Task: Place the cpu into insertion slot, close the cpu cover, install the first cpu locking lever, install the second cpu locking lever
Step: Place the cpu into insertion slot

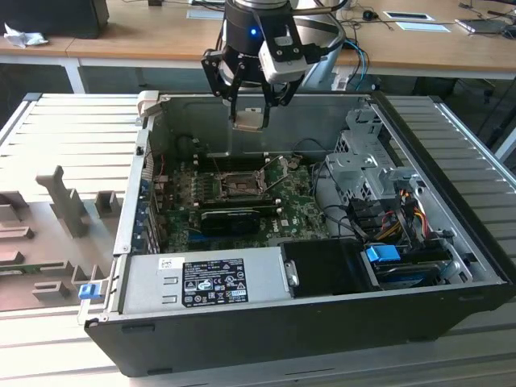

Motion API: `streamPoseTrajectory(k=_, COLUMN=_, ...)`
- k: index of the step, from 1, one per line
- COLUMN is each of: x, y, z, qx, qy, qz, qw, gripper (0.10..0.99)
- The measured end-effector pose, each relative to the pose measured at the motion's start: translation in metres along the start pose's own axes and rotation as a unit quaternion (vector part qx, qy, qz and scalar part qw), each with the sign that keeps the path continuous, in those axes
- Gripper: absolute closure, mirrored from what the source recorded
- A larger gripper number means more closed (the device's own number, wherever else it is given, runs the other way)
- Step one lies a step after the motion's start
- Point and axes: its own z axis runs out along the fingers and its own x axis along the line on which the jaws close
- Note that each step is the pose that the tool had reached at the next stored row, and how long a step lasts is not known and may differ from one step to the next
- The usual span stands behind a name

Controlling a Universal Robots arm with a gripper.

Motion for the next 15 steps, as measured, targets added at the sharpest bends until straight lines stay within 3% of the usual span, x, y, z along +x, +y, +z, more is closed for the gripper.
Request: streamPoseTrajectory(k=15, x=0.0, y=0.0, z=0.0004, qx=-0.0009, qy=-0.0037, qz=0.042, qw=0.9991, gripper=0.561)
